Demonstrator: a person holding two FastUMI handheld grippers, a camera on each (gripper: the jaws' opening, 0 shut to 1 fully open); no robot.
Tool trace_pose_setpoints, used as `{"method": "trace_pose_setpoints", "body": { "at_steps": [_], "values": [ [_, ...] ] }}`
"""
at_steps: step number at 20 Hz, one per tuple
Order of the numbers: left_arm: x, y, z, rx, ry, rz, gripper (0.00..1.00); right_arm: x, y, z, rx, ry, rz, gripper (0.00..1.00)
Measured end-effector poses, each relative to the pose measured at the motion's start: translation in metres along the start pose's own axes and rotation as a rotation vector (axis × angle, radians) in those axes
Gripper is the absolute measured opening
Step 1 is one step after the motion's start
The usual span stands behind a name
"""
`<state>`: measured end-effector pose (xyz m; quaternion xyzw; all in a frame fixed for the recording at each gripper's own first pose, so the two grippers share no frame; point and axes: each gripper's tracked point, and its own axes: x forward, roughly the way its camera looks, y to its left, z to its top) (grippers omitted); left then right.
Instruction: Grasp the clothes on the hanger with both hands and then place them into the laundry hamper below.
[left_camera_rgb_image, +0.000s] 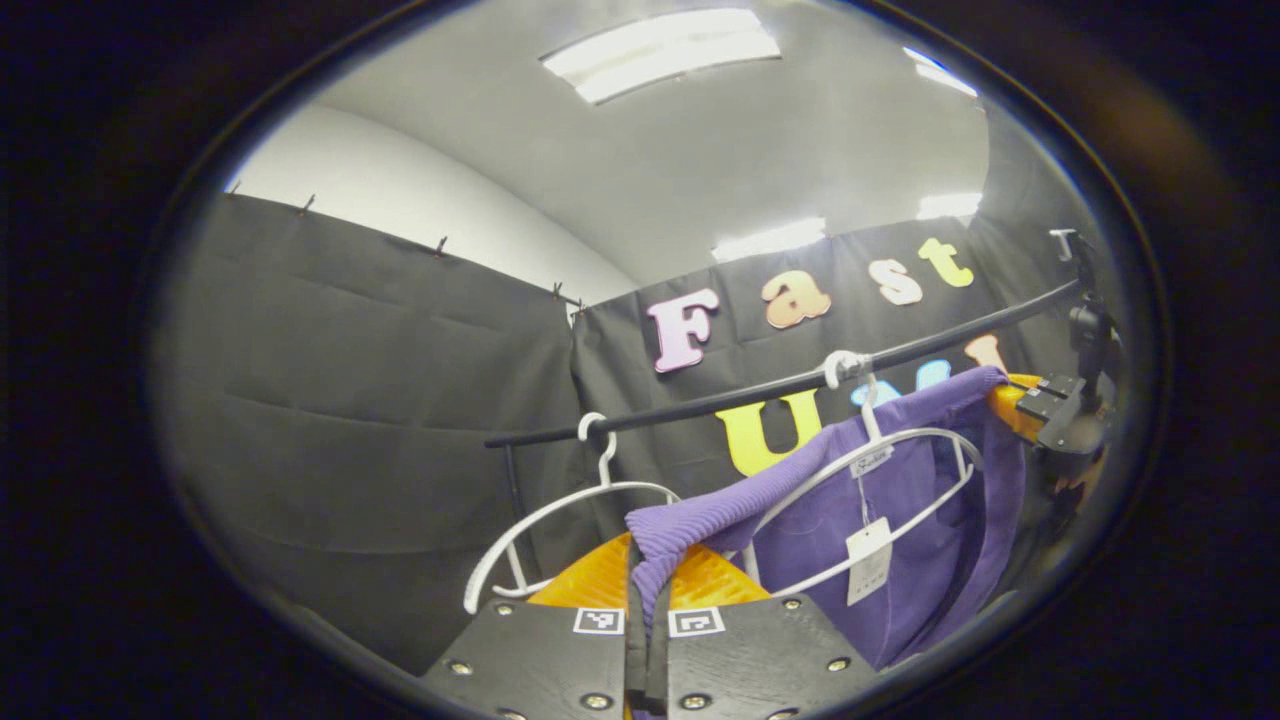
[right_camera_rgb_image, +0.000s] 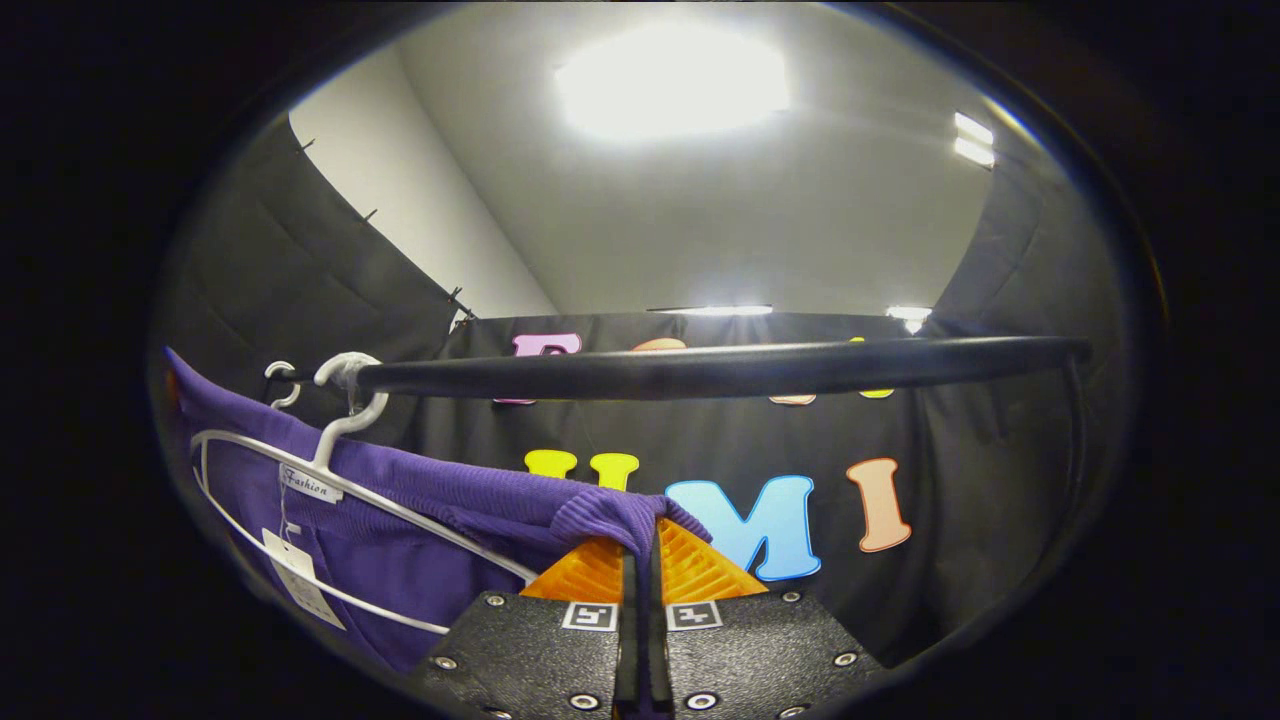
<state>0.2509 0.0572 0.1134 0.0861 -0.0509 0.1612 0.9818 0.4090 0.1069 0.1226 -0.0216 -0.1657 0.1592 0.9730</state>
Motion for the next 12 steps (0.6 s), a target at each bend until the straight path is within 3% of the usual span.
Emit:
{"method": "trace_pose_setpoints", "body": {
  "at_steps": [5, 6, 8, 9, 12],
  "values": [
    [0.024, 0.011, 0.017, 0.069, -0.041, -0.045, 0.06, 0.005, 0.003, -0.030, -0.009, 0.046, 0.018, 0.03],
    [0.031, 0.011, 0.016, 0.081, -0.041, -0.061, 0.01, 0.006, 0.005, -0.035, -0.011, 0.053, 0.022, 0.03],
    [0.042, 0.012, 0.015, 0.112, -0.045, -0.093, 0.05, 0.009, 0.006, -0.044, 0.003, 0.072, 0.030, 0.03],
    [0.048, 0.013, 0.015, 0.121, -0.050, -0.105, 0.01, 0.011, 0.006, -0.049, 0.017, 0.083, 0.036, 0.03],
    [0.067, 0.012, 0.011, 0.098, -0.052, -0.148, 0.01, 0.016, 0.008, -0.063, 0.049, 0.119, 0.050, 0.04]
  ]
}}
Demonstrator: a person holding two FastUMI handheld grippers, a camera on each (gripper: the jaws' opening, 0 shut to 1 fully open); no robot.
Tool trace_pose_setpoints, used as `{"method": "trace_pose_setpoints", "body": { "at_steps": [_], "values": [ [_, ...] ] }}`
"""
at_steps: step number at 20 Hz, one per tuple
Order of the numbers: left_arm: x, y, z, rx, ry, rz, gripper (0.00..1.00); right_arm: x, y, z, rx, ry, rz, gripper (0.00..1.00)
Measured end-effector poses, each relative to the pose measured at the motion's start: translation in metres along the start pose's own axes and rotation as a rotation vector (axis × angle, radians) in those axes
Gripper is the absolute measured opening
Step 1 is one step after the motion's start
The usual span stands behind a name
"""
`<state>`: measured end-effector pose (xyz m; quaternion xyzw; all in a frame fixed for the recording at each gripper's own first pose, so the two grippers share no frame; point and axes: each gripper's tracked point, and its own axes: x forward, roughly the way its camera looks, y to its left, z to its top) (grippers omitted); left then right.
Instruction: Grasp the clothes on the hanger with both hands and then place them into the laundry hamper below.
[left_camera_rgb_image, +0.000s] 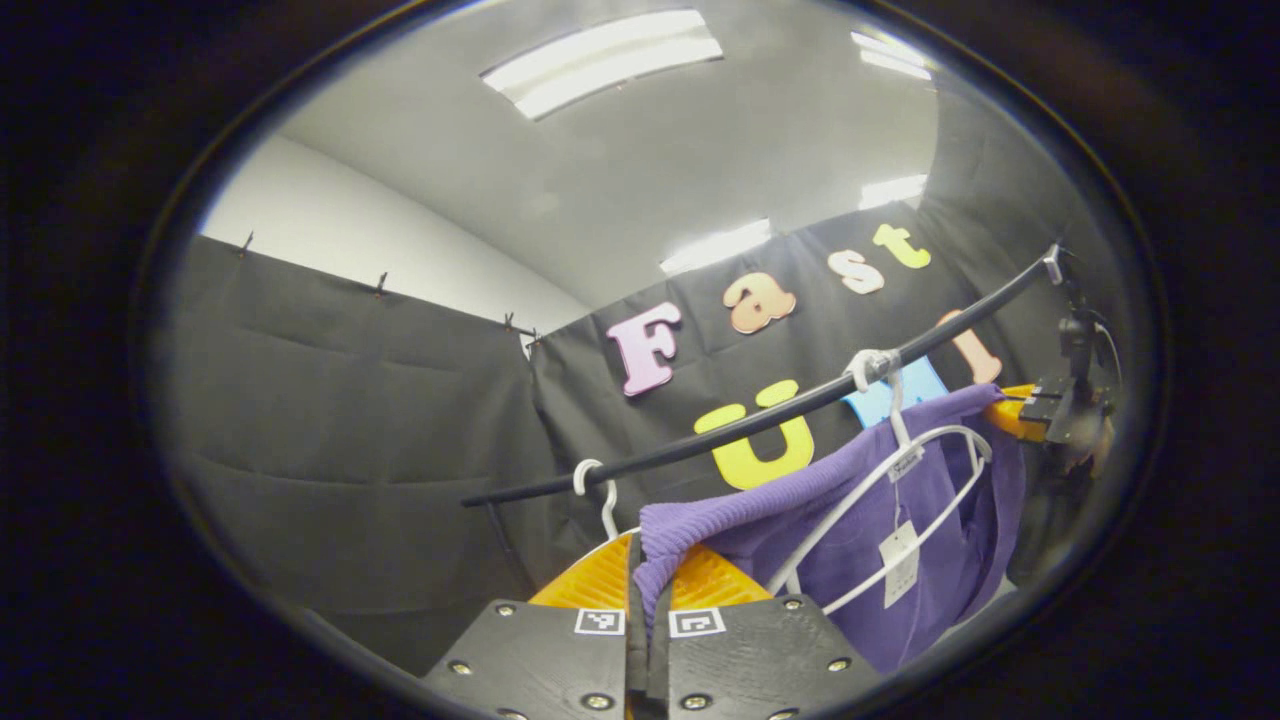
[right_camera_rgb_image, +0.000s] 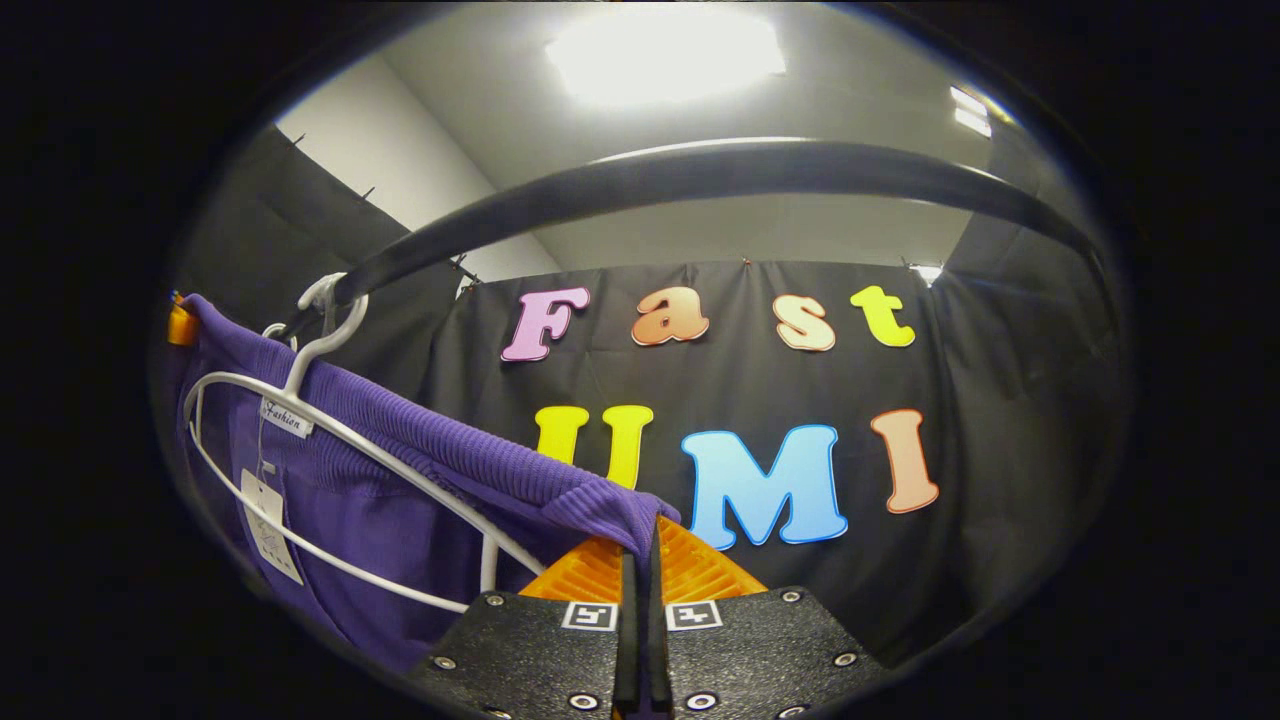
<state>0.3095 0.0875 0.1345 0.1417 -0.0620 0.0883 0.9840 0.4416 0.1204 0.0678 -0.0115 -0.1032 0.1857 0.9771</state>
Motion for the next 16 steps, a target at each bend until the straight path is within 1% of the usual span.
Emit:
{"method": "trace_pose_setpoints", "body": {
  "at_steps": [1, 2, 4, 9, 10, 11, 12, 13, 14, 15, 16],
  "values": [
    [0.005, 0.001, -0.002, -0.004, 0.000, -0.014, 0.03, 0.002, 0.001, -0.002, 0.007, 0.008, 0.000, 0.04],
    [0.012, 0.004, -0.004, -0.004, -0.001, -0.029, 0.01, 0.000, 0.001, -0.004, 0.010, 0.012, -0.003, 0.02],
    [0.021, 0.005, -0.007, 0.003, 0.001, -0.059, 0.00, -0.004, 0.003, -0.010, 0.025, 0.029, -0.008, 0.03],
    [0.032, -0.003, -0.026, -0.015, 0.048, -0.096, 0.01, 0.015, 0.003, -0.046, 0.167, 0.139, 0.002, 0.04],
    [0.032, -0.008, -0.025, -0.005, 0.043, -0.105, 0.05, 0.017, 0.003, -0.051, 0.187, 0.149, -0.001, 0.04],
    [0.031, -0.012, -0.024, 0.012, 0.040, -0.110, 0.05, 0.018, 0.001, -0.054, 0.201, 0.155, -0.002, 0.04],
    [0.030, -0.013, -0.026, 0.028, 0.042, -0.113, 0.01, 0.019, 0.001, -0.056, 0.205, 0.161, 0.000, 0.04],
    [0.030, -0.015, -0.028, 0.035, 0.050, -0.116, 0.01, 0.021, 0.002, -0.060, 0.202, 0.168, 0.006, 0.03],
    [0.031, -0.017, -0.031, 0.032, 0.060, -0.119, 0.05, 0.020, 0.002, -0.066, 0.202, 0.182, 0.013, 0.04],
    [0.030, -0.019, -0.033, 0.024, 0.066, -0.124, 0.05, 0.019, 0.001, -0.072, 0.213, 0.201, 0.019, 0.04],
    [0.029, -0.020, -0.033, 0.017, 0.068, -0.128, 0.01, 0.017, 0.001, -0.077, 0.227, 0.213, 0.023, 0.04]
  ]
}}
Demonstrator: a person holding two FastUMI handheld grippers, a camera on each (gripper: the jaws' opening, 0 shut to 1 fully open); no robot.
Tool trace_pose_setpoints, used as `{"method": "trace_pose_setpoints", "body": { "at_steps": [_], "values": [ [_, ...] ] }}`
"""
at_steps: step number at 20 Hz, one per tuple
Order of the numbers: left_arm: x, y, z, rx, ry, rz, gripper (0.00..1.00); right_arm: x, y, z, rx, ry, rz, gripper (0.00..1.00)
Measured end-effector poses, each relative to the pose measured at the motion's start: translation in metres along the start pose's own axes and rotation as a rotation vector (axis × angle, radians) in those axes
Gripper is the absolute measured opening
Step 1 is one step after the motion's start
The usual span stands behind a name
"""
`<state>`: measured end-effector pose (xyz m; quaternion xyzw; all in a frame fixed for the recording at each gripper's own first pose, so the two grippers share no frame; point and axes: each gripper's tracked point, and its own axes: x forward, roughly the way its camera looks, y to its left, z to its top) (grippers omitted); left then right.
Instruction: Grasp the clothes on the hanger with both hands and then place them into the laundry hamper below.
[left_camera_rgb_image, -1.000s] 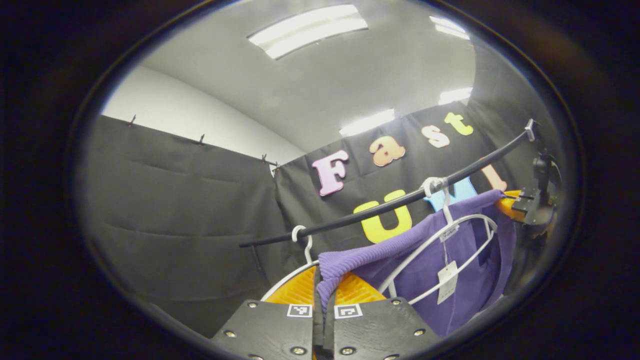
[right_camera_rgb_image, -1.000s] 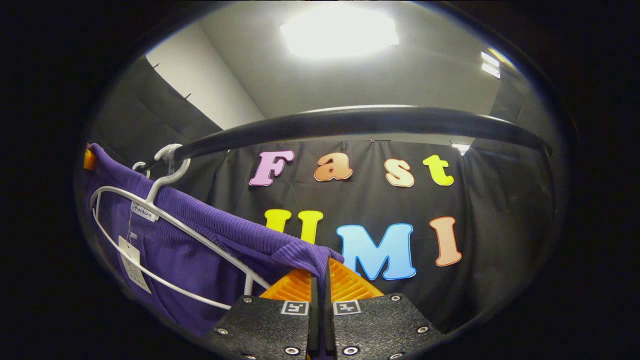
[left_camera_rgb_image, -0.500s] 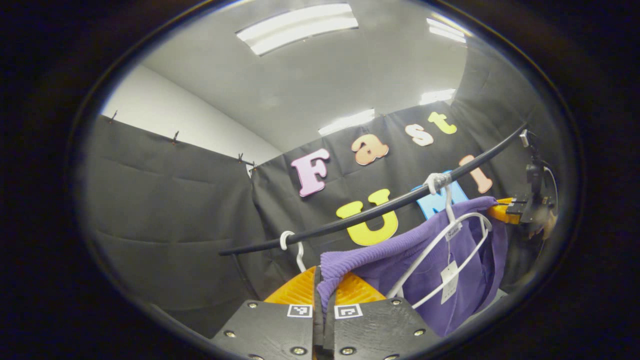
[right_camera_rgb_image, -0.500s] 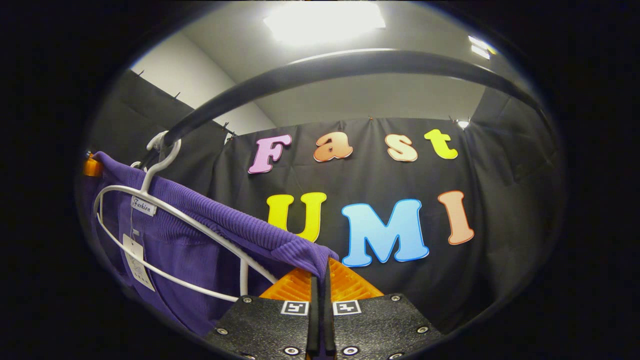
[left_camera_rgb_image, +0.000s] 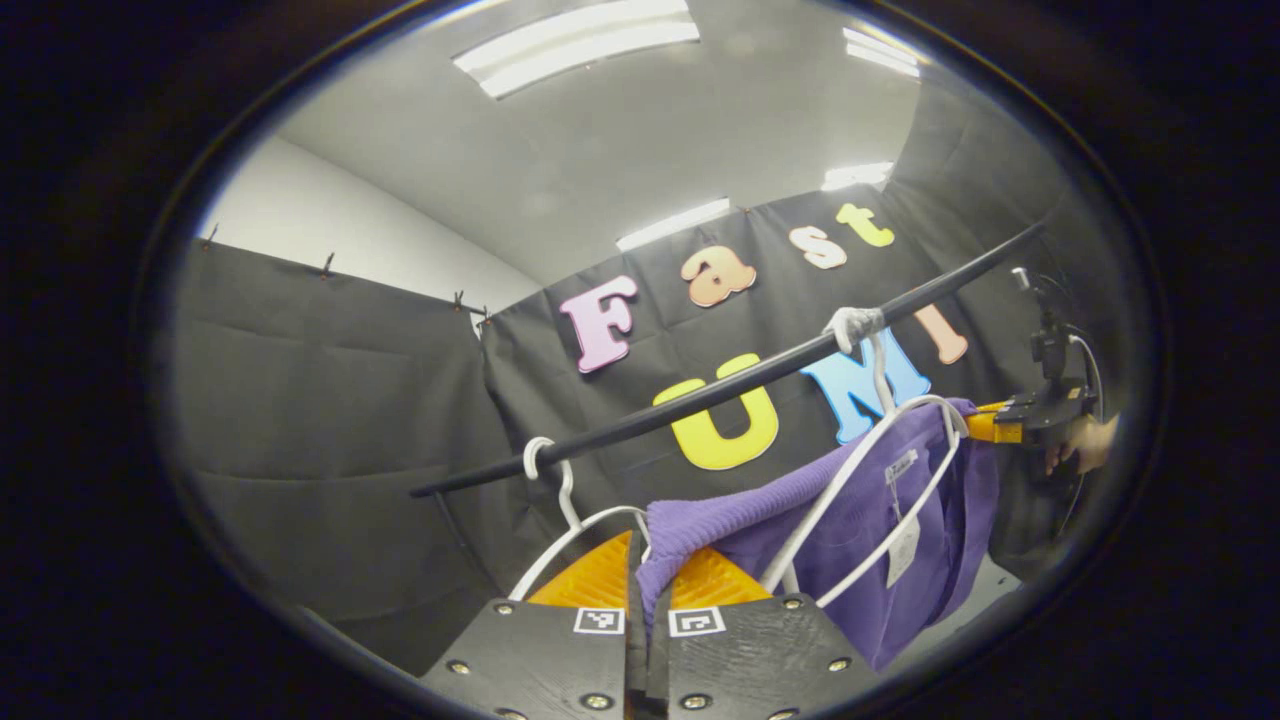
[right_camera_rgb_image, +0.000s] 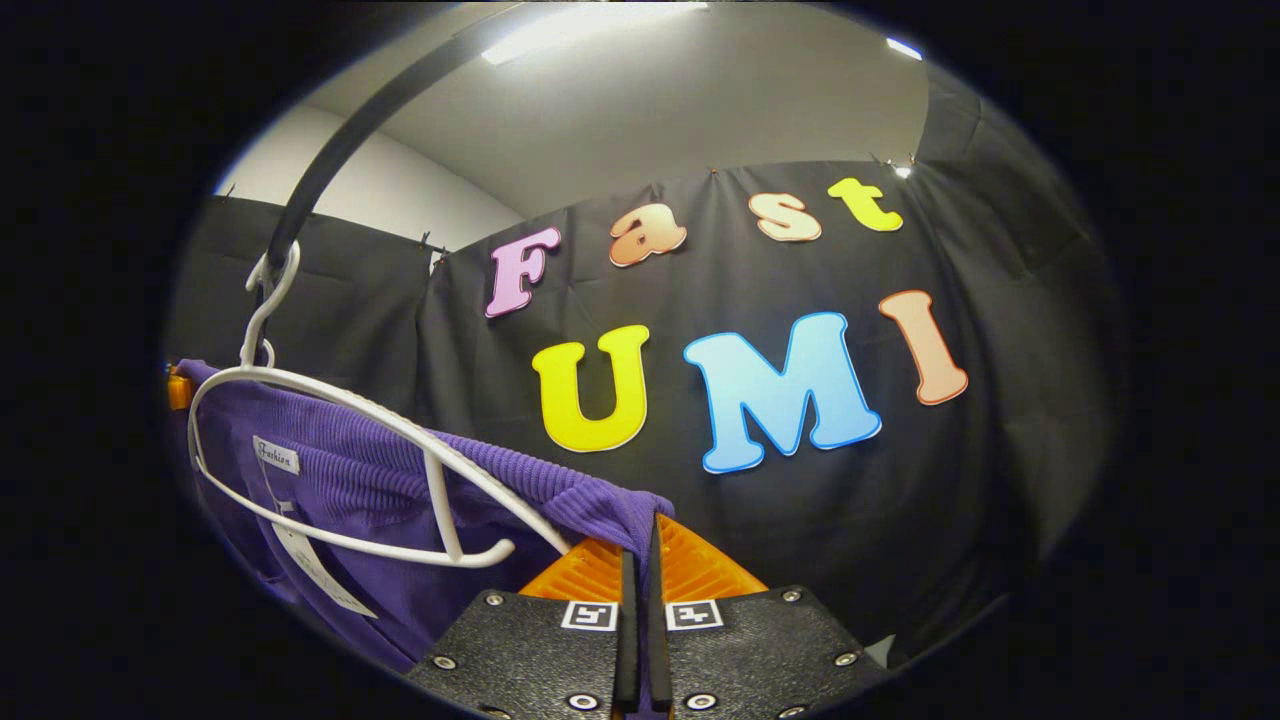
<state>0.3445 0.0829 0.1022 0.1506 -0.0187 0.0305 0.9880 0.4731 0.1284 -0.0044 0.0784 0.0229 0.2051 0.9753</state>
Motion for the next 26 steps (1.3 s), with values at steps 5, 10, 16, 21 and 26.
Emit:
{"method": "trace_pose_setpoints", "body": {
  "at_steps": [5, 10, 16, 21, 26],
  "values": [
    [0.000, -0.008, -0.010, 0.013, 0.025, -0.013, 0.01, 0.004, -0.004, -0.034, 0.035, 0.081, 0.001, 0.02],
    [-0.002, -0.009, -0.025, -0.031, 0.058, -0.003, 0.01, -0.012, 0.009, -0.063, -0.005, 0.123, 0.013, 0.03],
    [-0.039, -0.001, -0.043, -0.066, 0.083, 0.029, 0.01, -0.036, 0.023, -0.084, -0.024, 0.169, 0.031, 0.04],
    [-0.067, 0.003, -0.057, -0.095, 0.089, 0.019, 0.06, -0.075, 0.031, -0.081, -0.063, 0.160, 0.012, 0.03],
    [-0.103, 0.011, -0.060, -0.119, 0.072, 0.001, 0.06, -0.119, 0.046, -0.068, -0.095, 0.147, -0.011, 0.04]
  ]
}}
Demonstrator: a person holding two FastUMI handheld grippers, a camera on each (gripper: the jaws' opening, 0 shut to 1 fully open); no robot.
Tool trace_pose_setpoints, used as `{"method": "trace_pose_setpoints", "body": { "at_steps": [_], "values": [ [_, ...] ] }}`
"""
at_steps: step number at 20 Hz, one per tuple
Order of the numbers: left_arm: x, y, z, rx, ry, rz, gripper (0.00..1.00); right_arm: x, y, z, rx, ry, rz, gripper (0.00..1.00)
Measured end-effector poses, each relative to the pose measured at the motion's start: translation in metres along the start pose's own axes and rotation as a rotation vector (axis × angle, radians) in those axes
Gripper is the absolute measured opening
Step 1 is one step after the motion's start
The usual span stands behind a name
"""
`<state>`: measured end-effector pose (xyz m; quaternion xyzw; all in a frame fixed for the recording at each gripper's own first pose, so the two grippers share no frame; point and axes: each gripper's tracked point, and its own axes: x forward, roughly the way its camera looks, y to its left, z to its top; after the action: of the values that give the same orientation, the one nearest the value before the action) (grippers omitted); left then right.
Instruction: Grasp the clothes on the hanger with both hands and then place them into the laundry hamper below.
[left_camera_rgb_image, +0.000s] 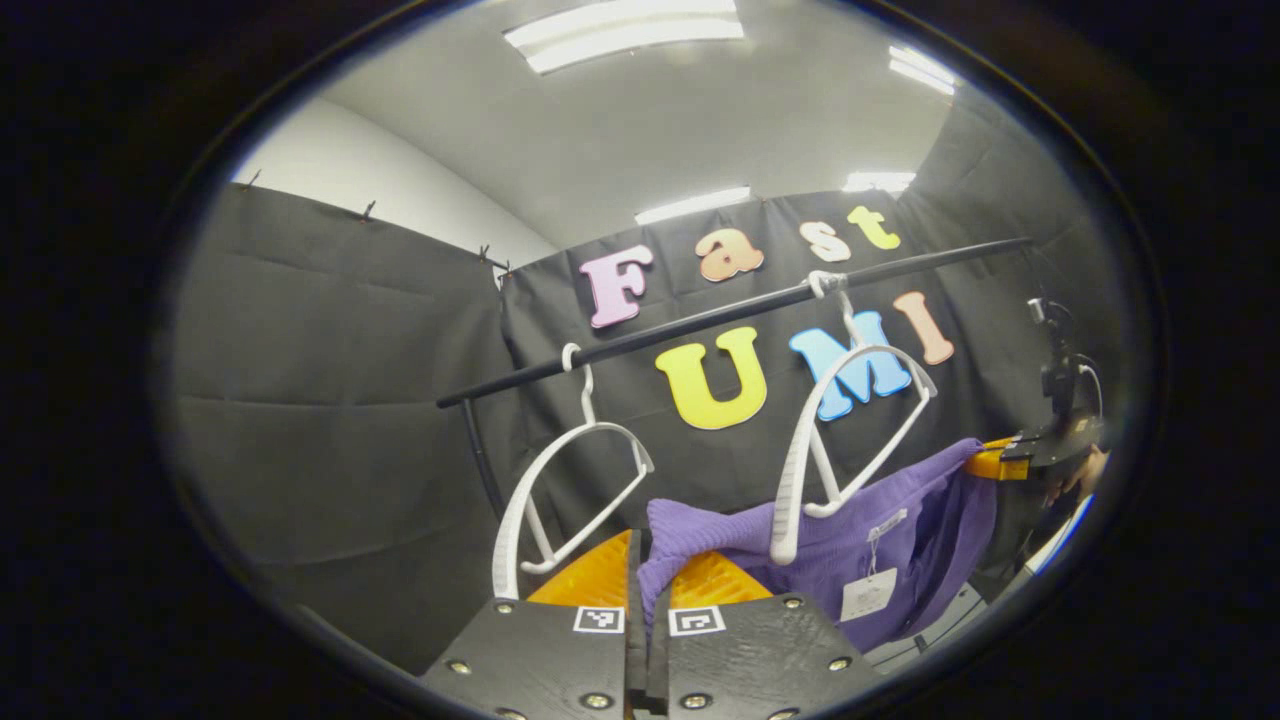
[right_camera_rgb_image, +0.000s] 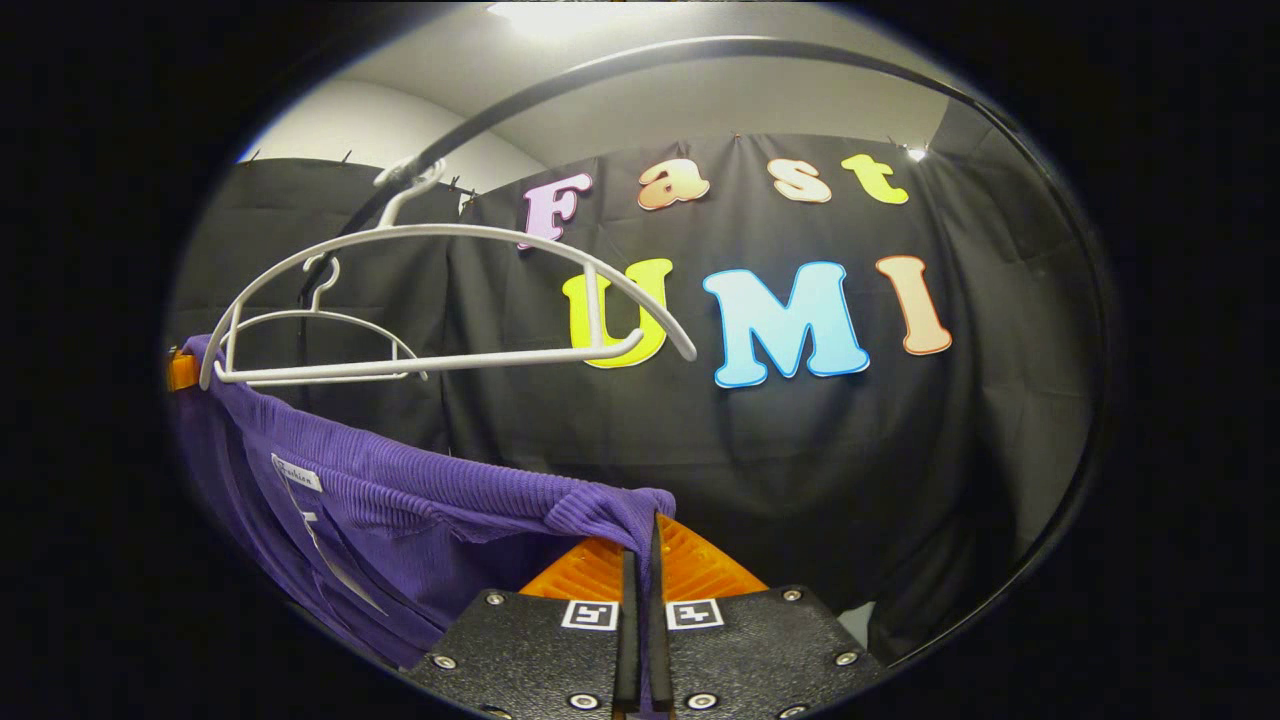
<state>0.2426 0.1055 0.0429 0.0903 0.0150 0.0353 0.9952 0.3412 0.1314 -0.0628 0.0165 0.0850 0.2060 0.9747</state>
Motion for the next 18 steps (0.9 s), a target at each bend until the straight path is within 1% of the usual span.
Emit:
{"method": "trace_pose_setpoints", "body": {
  "at_steps": [2, 3, 6, 9, 13, 18],
  "values": [
    [-0.016, 0.002, 0.000, -0.016, -0.011, -0.010, 0.06, -0.021, 0.005, 0.007, -0.007, -0.012, -0.015, 0.03],
    [-0.026, 0.003, 0.001, -0.022, -0.017, -0.013, 0.01, -0.031, 0.008, 0.010, 0.000, -0.017, -0.019, 0.03],
    [-0.053, -0.001, 0.001, -0.042, -0.034, -0.039, 0.01, -0.060, 0.016, 0.024, 0.012, -0.038, -0.037, 0.04],
    [-0.081, -0.008, 0.013, -0.077, -0.068, -0.073, 0.01, -0.092, 0.027, 0.042, 0.020, -0.073, -0.049, 0.03],
    [-0.116, -0.017, 0.033, -0.119, -0.119, -0.113, 0.01, -0.139, 0.050, 0.063, 0.019, -0.115, -0.049, 0.03],
    [-0.135, -0.035, 0.047, -0.168, -0.156, -0.182, 0.00, -0.178, 0.075, 0.090, 0.020, -0.177, -0.032, 0.04]
  ]
}}
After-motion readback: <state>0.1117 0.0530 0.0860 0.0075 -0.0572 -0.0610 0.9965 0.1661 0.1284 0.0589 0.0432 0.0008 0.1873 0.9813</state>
